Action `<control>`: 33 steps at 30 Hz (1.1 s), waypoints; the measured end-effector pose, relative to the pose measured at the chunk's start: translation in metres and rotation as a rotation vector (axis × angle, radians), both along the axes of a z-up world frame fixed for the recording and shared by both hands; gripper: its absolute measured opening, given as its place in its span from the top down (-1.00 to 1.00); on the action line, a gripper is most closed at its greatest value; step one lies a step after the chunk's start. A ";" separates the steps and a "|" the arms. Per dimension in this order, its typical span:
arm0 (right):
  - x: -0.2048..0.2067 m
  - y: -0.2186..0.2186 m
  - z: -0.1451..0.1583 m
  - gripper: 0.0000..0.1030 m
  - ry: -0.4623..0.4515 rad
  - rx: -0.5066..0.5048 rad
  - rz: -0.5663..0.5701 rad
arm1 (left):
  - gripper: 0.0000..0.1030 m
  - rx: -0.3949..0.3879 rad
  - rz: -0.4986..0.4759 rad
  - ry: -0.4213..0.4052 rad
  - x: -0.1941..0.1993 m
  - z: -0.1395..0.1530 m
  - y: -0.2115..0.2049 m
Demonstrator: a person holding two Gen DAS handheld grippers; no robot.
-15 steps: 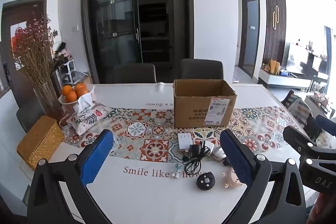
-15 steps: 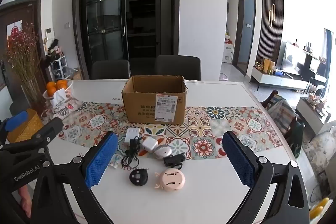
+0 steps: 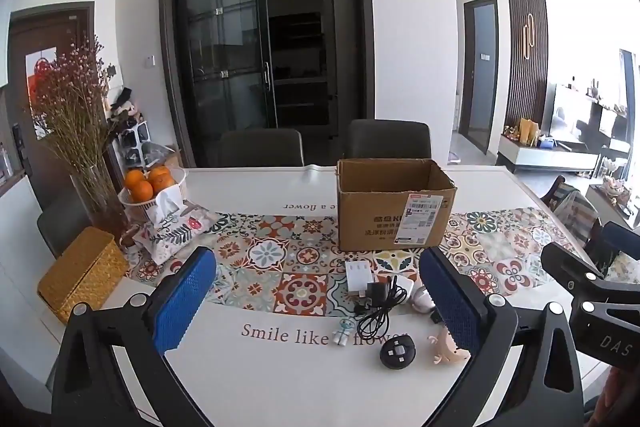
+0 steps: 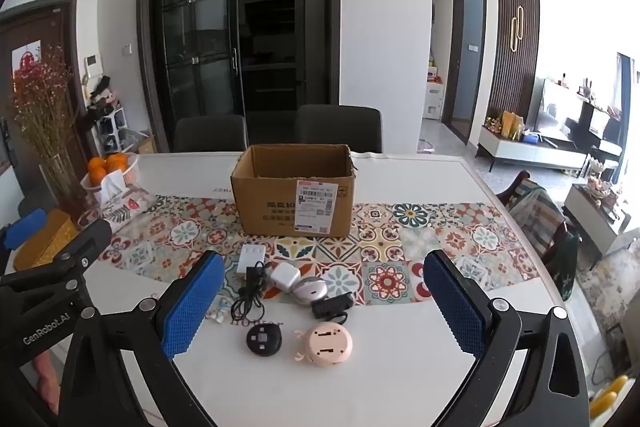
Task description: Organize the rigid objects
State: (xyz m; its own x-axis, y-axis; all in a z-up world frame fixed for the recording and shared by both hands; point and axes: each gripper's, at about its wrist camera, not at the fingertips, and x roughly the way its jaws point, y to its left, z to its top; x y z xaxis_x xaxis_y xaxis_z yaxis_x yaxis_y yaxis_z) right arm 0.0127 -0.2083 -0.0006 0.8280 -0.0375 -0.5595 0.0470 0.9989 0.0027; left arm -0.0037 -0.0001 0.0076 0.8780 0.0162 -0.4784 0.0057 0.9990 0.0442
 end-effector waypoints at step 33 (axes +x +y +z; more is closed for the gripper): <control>0.006 0.005 -0.006 -0.95 0.007 0.006 -0.001 | -1.00 0.018 -0.009 0.004 0.009 -0.007 -0.006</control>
State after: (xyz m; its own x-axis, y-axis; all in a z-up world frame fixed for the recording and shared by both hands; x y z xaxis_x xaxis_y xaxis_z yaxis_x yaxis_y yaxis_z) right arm 0.0185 -0.2032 -0.0062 0.8242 -0.0349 -0.5653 0.0483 0.9988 0.0086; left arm 0.0053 -0.0064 0.0006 0.8763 0.0170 -0.4815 0.0147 0.9980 0.0619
